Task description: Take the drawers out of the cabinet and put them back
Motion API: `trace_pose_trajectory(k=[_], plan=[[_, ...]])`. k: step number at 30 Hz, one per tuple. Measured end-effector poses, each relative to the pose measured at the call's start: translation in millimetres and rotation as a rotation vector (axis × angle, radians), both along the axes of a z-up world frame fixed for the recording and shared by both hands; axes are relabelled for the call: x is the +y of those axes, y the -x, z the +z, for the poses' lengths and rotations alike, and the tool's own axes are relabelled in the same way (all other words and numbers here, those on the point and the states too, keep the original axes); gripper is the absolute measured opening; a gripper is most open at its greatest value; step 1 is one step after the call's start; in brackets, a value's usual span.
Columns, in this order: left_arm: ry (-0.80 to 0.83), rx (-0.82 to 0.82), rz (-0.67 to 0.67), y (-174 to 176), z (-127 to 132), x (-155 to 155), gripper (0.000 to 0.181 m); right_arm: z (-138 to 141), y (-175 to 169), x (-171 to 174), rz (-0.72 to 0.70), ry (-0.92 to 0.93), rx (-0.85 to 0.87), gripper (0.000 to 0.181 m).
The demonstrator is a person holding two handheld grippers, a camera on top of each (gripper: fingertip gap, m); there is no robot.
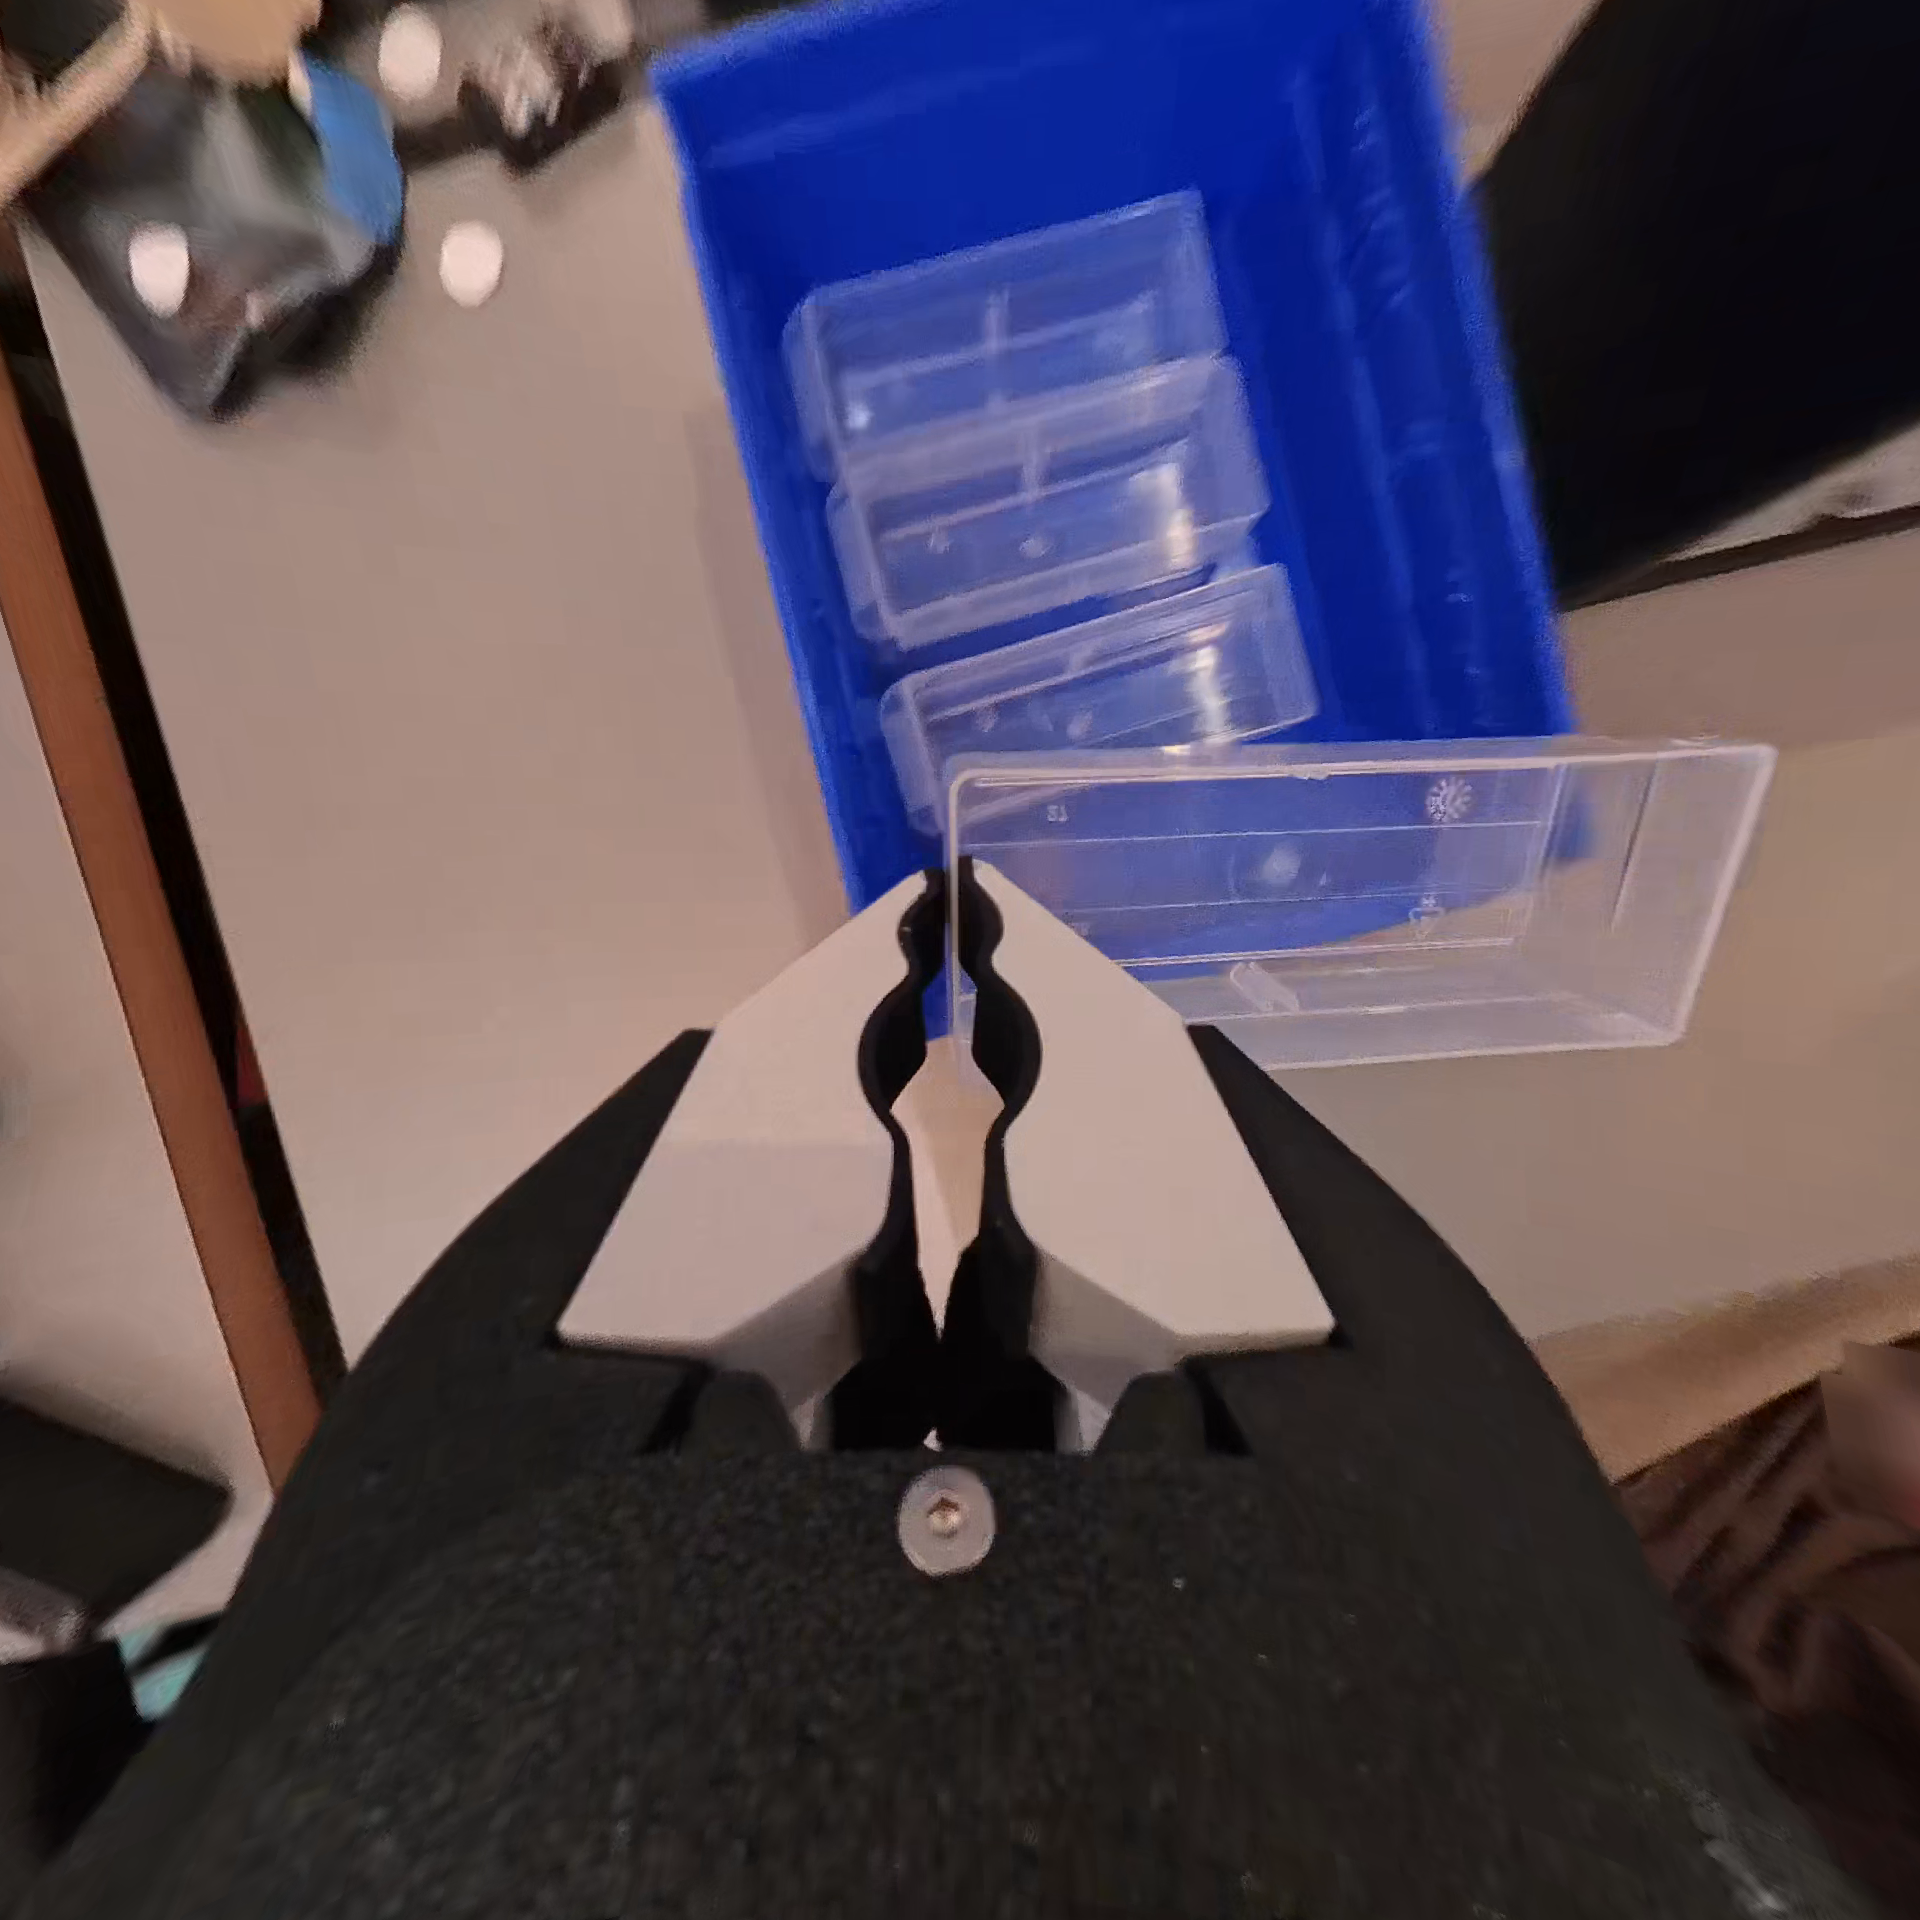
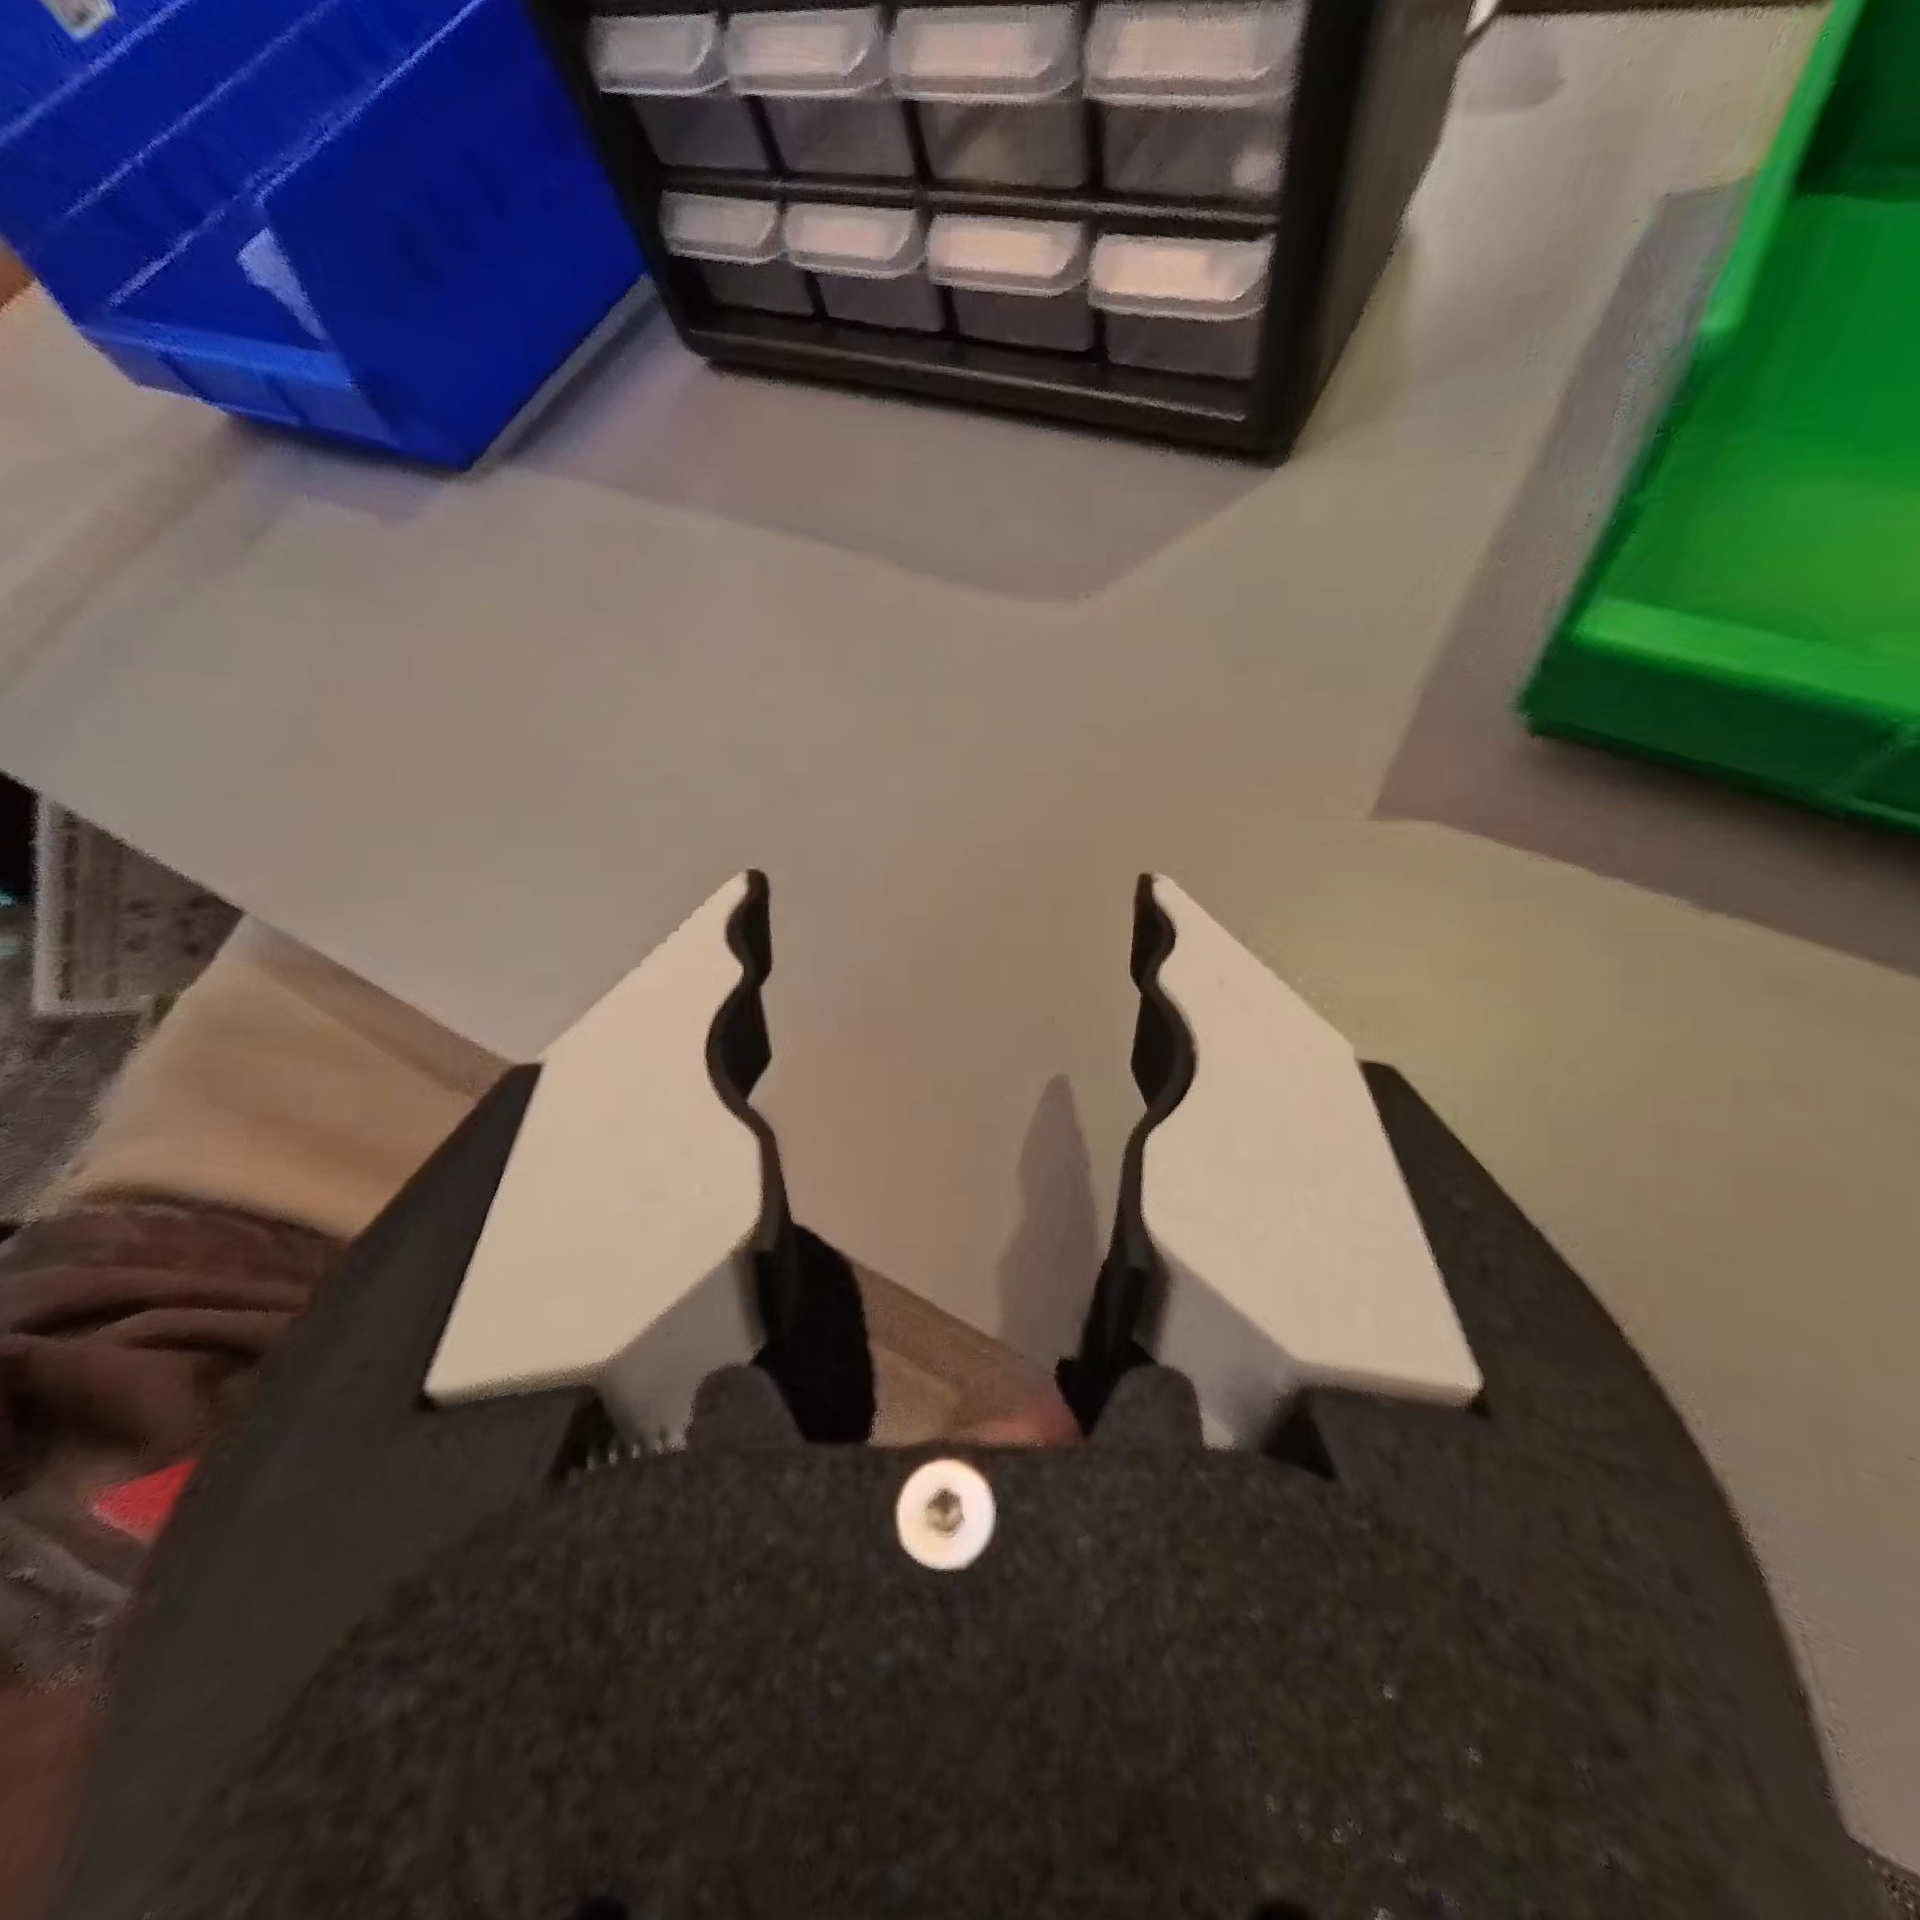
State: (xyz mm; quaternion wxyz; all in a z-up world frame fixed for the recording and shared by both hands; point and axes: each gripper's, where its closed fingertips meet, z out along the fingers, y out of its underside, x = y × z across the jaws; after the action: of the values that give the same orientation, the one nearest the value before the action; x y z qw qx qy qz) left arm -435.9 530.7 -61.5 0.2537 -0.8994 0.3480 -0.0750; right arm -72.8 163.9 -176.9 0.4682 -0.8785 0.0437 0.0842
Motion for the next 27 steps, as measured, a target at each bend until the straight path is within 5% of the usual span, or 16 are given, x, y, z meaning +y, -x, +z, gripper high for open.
trace_pose_trajectory(k=[5,12,19,27], plan=[[-0.031,-0.004,-0.336,-89.2,10.2,-69.4,0.000,11.7,44.6,6.7,0.125,0.079,0.026,0.068],[0.086,0.049,-0.782,-237.3,-64.7,-183.1,0.000,20.8,70.5,17.7,0.111,0.019,-0.042,0.071],[0.181,0.192,-0.932,-311.3,-144.0,-217.2,0.000,-11.0,64.3,7.0,-0.050,0.024,-0.076,0.084],[0.223,0.203,-1.003,-352.4,-176.3,-233.5,0.000,-45.1,33.7,-0.5,-0.173,0.053,-0.249,0.082]])
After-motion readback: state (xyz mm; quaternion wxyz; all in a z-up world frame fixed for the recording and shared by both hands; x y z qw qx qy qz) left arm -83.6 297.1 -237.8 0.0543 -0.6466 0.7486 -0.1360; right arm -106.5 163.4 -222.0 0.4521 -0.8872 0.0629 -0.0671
